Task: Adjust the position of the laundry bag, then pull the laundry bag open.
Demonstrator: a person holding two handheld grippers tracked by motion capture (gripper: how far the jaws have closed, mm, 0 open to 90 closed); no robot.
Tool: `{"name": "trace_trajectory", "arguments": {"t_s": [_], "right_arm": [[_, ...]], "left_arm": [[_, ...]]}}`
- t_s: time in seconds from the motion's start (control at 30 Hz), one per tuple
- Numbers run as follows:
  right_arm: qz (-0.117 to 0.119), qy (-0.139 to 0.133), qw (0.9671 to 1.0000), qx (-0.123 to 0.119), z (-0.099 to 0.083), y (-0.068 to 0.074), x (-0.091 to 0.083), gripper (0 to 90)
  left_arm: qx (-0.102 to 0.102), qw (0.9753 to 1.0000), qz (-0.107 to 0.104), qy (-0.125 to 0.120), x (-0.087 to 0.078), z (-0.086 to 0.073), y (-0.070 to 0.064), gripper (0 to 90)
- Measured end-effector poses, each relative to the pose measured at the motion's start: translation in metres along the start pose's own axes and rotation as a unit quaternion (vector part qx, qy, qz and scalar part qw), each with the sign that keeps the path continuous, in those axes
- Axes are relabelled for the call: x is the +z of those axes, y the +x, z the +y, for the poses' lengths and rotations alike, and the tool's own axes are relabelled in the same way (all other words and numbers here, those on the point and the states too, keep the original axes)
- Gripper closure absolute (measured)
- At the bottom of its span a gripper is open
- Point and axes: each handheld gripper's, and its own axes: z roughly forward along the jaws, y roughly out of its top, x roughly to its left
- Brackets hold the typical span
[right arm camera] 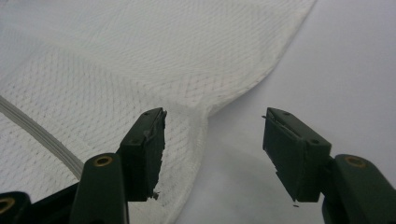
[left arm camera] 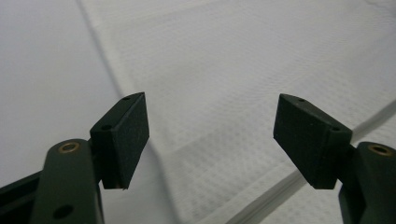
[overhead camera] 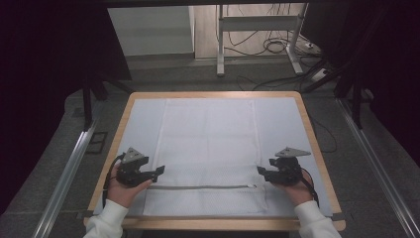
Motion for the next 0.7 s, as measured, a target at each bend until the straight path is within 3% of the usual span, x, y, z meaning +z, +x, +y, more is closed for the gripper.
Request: {"name": "trace_trajectory", "arguments": {"t_s": [0.13, 0.3, 0.7], "right_arm": [[-0.014, -0.023, 0.9996, 0.006, -0.004, -0.003, -0.008, 38.1], [-0.022, -0.032, 0.9991, 0.014, -0.008, -0.007, -0.014, 38.0], [-0.015, -0.023, 0.9996, 0.012, -0.010, -0.008, -0.013, 38.3]], "left_arm": [[0.013, 0.9998, -0.013, 0.004, 0.004, 0.004, -0.012, 27.5], [0.019, 0.9994, -0.028, 0.003, 0.008, 0.010, -0.024, 27.7], [0.026, 0.9976, -0.063, 0.009, 0.017, 0.019, -0.044, 30.7]]}}
